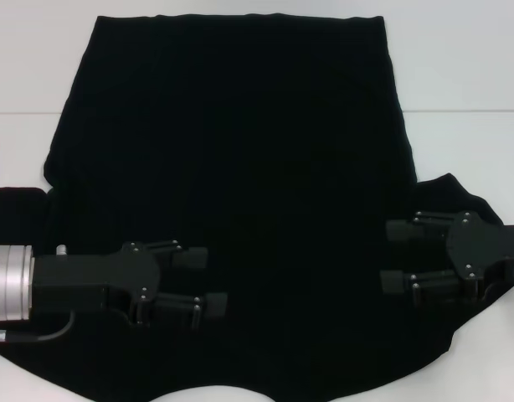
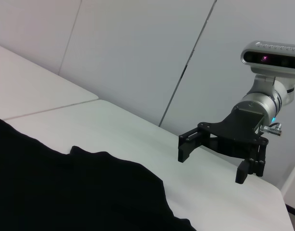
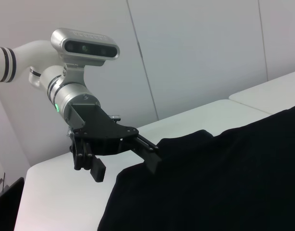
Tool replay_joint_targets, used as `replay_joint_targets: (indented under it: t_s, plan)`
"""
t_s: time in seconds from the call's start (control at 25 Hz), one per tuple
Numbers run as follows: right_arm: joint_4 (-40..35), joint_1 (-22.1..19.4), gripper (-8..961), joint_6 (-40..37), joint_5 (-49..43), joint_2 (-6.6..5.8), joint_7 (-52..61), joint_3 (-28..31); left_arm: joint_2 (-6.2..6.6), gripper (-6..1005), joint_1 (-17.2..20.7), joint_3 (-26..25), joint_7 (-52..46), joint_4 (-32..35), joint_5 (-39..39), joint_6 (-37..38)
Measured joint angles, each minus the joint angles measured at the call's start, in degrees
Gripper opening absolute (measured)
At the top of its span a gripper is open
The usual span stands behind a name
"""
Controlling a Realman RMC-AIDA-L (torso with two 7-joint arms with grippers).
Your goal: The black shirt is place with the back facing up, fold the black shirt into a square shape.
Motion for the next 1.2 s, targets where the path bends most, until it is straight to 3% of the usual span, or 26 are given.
replay_joint_targets:
  t_s: [0.48,0.64,0.92,1.2]
  plan:
    - [0.0,0.0,913,0.1,0.0,0.12,0.0,0.0,-0.03,932,0.1,-0.1,0.0,0.0,-0.3,0.0]
    - [0.0,0.2,913,0.8,0.1,0.68,-0.1,0.2,0.05,932,0.2,-3.4,-3.6,0.2,-2.2,-0.8]
    - [0.0,0.8,913,1.9,0.5,1.66,-0.5,0.5,2.9,931,0.9,-13.7,-25.0,3.2,1.9,-9.9]
    - [0.0,1.8,913,3.3,0.5,2.36,-0.5,0.5,4.82,931,1.7,-20.4,-40.9,9.7,12.5,-11.4]
